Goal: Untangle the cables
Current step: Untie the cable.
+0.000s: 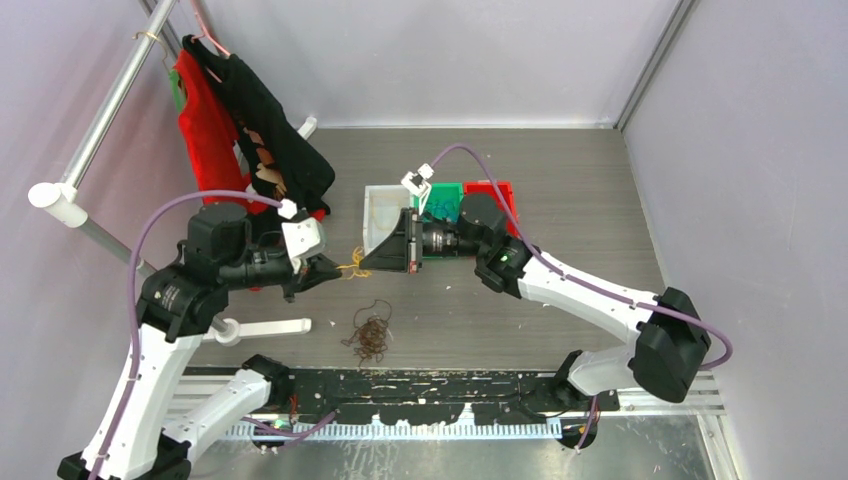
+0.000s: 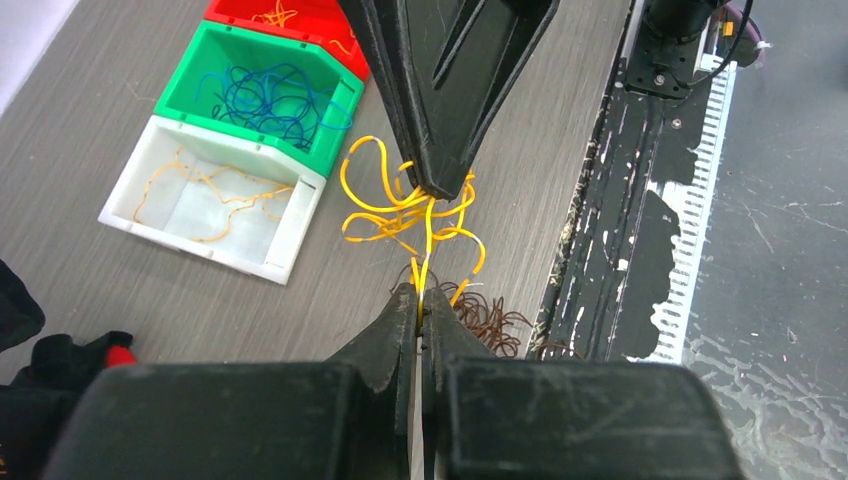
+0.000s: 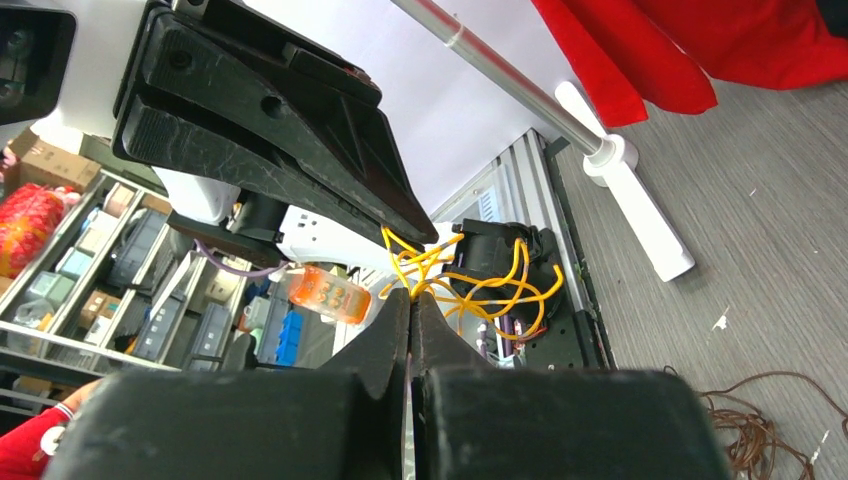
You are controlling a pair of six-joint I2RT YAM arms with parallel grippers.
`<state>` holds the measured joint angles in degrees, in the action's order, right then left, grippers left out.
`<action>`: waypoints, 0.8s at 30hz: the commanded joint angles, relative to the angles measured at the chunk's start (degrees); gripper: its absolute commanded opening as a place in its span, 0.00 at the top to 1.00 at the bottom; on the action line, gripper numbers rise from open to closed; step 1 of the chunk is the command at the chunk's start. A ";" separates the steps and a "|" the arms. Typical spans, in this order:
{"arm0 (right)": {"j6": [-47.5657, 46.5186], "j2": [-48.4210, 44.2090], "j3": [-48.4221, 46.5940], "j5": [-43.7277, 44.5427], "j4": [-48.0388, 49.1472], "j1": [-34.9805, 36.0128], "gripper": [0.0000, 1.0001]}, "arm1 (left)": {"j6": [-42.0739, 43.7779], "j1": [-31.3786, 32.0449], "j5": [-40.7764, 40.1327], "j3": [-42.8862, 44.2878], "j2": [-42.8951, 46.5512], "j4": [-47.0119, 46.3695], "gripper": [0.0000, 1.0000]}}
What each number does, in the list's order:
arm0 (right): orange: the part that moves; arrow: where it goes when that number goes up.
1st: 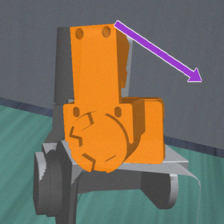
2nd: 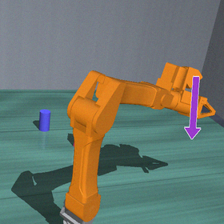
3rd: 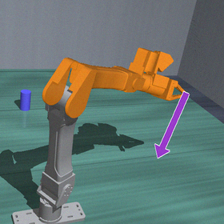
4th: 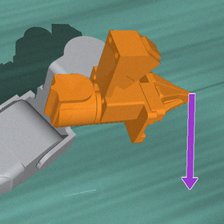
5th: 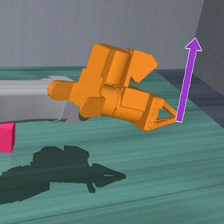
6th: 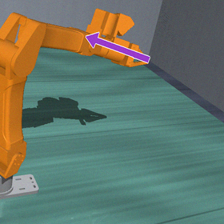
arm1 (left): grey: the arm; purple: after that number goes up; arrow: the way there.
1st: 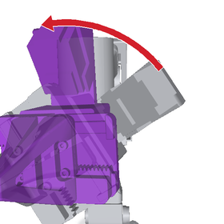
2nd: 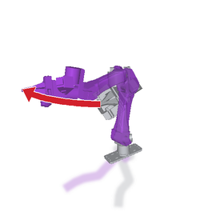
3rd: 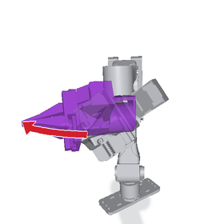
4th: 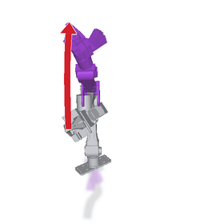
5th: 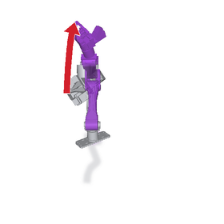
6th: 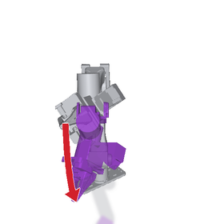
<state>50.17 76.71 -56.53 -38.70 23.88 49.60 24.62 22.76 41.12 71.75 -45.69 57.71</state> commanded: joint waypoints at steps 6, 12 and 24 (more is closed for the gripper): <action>-3.93 -5.93 0.02 -0.81 -9.57 -1.96 0.94 | 0.28 -0.17 -3.73 3.00 2.28 -1.12 1.00; -10.09 -8.25 -0.93 0.67 -19.72 -2.06 0.88 | 0.48 -0.17 -6.56 3.20 3.08 -2.97 1.00; -19.72 -9.75 -9.70 8.65 -28.60 -2.10 0.59 | -0.77 -0.16 -5.08 5.73 1.98 -1.00 1.00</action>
<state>35.94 69.21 -59.42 -34.57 -4.19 47.51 24.45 22.79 35.40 75.24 -43.27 56.82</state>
